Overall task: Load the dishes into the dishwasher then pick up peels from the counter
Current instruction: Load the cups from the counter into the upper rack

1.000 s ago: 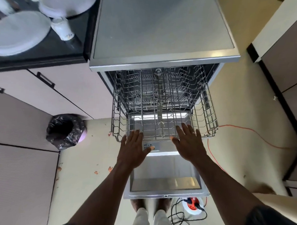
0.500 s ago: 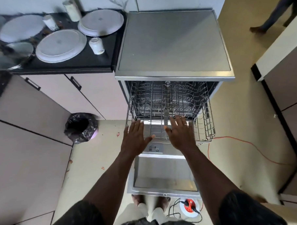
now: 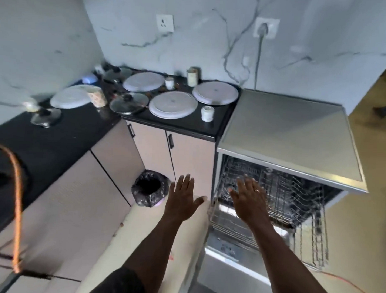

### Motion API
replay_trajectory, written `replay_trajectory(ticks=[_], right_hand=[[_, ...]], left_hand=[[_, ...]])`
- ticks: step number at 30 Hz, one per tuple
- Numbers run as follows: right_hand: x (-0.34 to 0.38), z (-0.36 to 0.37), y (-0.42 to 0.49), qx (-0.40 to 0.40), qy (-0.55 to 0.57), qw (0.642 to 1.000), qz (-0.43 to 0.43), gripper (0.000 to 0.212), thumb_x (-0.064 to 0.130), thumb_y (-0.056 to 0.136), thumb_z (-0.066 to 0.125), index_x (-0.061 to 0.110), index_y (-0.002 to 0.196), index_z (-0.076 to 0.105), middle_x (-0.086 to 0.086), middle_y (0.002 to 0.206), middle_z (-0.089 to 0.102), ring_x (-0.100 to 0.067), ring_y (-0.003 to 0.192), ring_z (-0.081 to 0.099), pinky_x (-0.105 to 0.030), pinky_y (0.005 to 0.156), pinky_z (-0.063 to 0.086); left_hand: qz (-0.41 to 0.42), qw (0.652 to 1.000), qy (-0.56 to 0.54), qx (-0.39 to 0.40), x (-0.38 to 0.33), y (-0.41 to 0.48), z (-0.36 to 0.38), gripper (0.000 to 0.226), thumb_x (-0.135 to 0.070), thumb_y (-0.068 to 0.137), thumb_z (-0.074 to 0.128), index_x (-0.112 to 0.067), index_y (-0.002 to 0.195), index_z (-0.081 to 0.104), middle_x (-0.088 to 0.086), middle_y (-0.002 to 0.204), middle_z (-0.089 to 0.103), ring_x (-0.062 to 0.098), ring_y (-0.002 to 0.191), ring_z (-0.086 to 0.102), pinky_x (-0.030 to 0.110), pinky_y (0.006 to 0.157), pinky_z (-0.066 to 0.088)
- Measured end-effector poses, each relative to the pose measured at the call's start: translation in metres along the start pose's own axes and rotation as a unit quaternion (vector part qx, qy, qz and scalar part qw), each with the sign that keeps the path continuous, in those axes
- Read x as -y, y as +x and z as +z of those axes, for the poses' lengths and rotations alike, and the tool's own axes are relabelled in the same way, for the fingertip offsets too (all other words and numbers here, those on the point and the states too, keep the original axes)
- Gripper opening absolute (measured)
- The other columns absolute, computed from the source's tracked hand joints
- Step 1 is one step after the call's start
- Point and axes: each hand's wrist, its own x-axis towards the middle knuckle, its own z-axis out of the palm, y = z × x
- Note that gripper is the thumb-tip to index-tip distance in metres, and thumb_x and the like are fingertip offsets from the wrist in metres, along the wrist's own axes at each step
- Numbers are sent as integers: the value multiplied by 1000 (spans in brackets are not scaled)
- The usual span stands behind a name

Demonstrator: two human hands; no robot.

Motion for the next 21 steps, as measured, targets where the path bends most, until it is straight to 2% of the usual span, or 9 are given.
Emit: replay_trajectory(ticks=[5,9,14,21], right_hand=[[66,-1,29,-14,0,1000,-23,64,56,105,22,22,160,20,-7,169,10,-27,156,5,-51,125,4],[118,7,54,-24,-20,999,-22,66,57,105,20,21,160,20,-7,169,10,-28,156,6,-51,126,7],[193,27,82,-25,-31,999,-14,66,58,104,21,23,161,18,-4,170,7,-26,157,5,-48,126,6],[289,49,118,-24,-29,999,-4,67,59,104,23,23,160,18,-6,170,8,-29,156,8,-50,125,7]], left_hand=[[-12,999,-21,-36,65,14,-31,91,-74,95,26,-13,161,13,5,170,4,24,157,-3,46,126,0],[0,999,-12,-41,121,28,-45,110,-87,79,1,-14,161,15,3,170,6,23,156,-1,47,125,3],[11,999,-3,-40,203,58,-51,125,-88,68,-19,-13,160,20,6,170,9,26,156,2,49,124,3],[38,998,3,-52,290,81,-83,123,-84,66,-19,-14,161,15,4,170,5,24,156,-1,48,124,3]])
